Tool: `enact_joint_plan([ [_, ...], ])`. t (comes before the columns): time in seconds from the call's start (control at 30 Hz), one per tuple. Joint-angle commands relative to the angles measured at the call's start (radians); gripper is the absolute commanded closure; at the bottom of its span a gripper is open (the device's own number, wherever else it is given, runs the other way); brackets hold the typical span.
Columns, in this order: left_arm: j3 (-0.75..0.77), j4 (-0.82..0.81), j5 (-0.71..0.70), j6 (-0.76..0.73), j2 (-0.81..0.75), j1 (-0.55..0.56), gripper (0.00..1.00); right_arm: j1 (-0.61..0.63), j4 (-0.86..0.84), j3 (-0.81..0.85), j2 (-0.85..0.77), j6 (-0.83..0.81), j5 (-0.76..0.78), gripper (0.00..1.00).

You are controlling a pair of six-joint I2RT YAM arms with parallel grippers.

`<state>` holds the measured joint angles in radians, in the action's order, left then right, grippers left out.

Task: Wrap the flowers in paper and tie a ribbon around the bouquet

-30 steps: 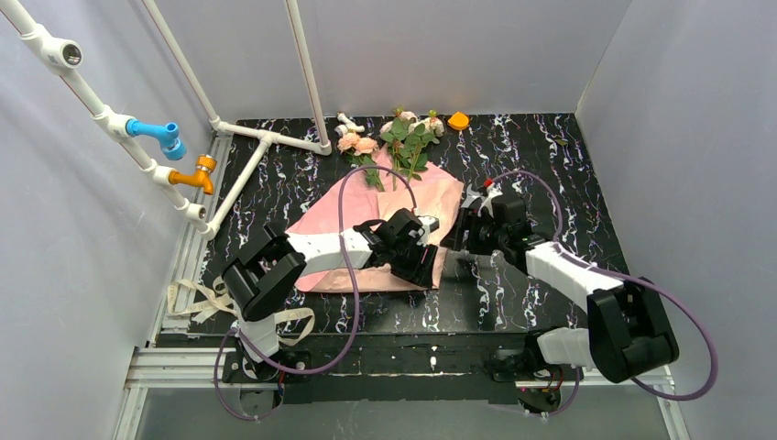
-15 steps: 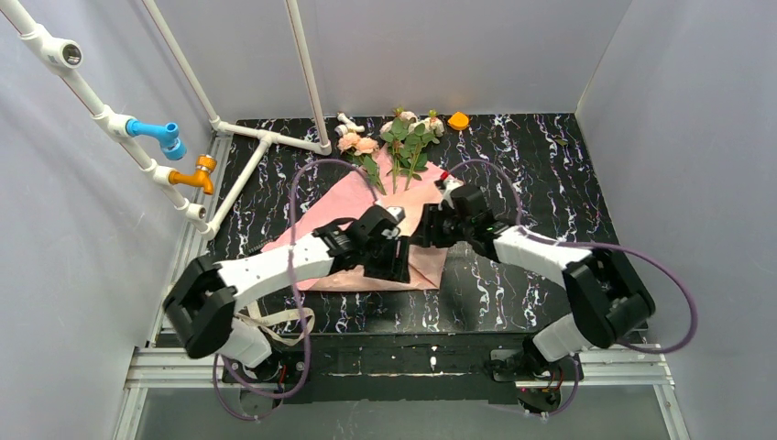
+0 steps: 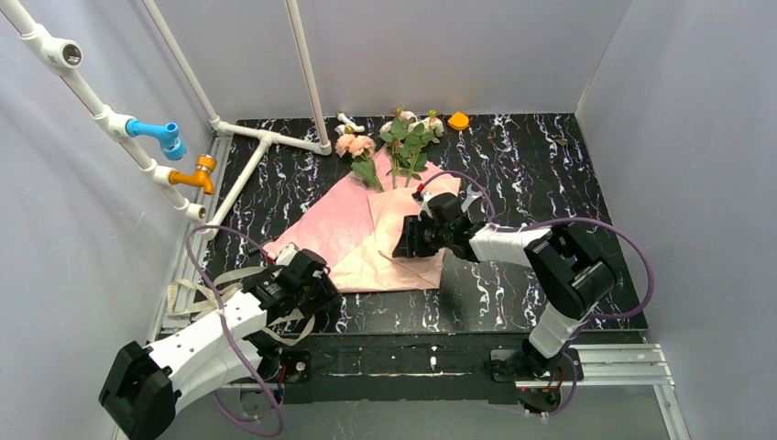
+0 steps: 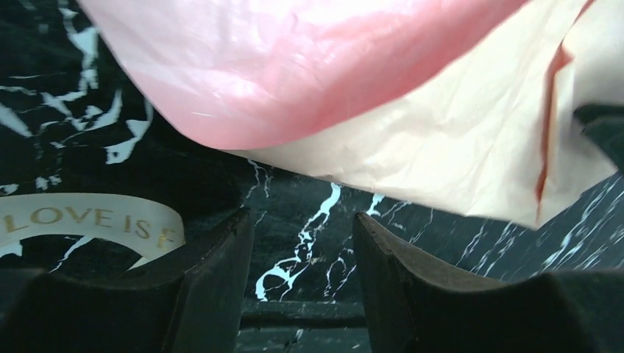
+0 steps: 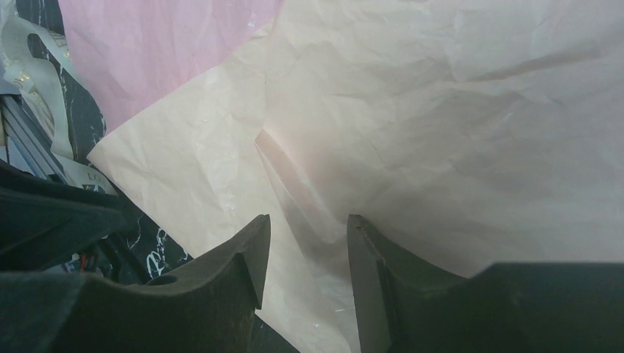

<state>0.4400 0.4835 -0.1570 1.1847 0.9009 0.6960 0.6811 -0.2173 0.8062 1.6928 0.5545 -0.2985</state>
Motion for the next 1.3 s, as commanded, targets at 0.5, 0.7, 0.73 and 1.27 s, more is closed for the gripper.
enact_joint_plan([
  [0.5, -0.170, -0.076, -0.289, 0.245, -0.191, -0.018, 0.50, 0.004, 0.131, 0.043, -0.129, -0.056, 0.147, 0.43],
  [0.7, -0.183, -0.120, -0.281, 0.267, -0.106, -0.019, 0.55, 0.004, 0.110, 0.047, -0.146, -0.058, 0.046, 0.43],
  [0.73, -0.189, -0.123, -0.280, 0.276, -0.095, -0.017, 0.58, 0.006, 0.109, 0.047, -0.146, -0.056, 0.030, 0.43],
  [1.27, -0.212, -0.170, -0.313, 0.234, -0.064, -0.018, 0.98, 0.151, 0.055, 0.059, -0.079, -0.054, -0.131, 0.68],
])
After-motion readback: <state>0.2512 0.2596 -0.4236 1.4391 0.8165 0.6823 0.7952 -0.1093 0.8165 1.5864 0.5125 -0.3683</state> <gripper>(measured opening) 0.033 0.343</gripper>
